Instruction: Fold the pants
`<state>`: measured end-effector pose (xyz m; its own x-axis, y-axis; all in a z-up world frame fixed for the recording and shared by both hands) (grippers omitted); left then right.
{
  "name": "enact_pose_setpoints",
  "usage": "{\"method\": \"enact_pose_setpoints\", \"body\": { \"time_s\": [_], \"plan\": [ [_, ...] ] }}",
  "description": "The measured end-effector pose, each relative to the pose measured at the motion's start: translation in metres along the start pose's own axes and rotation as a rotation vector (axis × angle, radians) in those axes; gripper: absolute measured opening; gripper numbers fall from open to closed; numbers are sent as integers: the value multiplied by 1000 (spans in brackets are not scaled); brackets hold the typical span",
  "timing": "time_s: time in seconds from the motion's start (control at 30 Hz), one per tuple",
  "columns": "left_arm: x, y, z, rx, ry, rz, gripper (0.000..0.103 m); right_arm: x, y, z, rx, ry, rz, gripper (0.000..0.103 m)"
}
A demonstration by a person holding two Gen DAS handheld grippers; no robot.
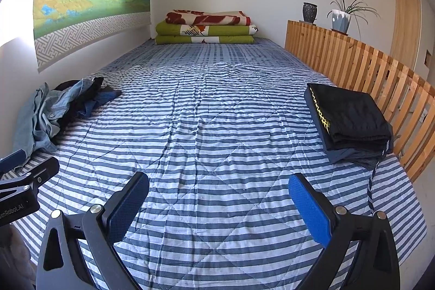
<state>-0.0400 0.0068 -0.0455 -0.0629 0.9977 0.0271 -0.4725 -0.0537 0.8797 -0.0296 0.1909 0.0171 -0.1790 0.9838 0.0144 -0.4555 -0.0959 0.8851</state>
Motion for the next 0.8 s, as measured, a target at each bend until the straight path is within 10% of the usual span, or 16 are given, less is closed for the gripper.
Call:
{"method": "enact_pose_setpoints", "body": {
  "time_s": [0.8],
  "plan": [
    [0,-3,-10,-15,-1,1,103,1,-7,-12,-25,3,0,101]
  ]
}}
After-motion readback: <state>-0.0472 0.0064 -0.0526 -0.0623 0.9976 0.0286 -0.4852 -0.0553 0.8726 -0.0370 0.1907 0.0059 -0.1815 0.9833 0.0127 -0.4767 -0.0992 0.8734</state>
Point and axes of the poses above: each gripper's, at about its wrist camera, not at the fingertips, and z roughly against the way its jaws point, x to its right, y to its top, the point moved 3 cm from there along -z, roughly the way its jaws point, and after that the axes turned 11 degrees about x, right-handed, at the moved point
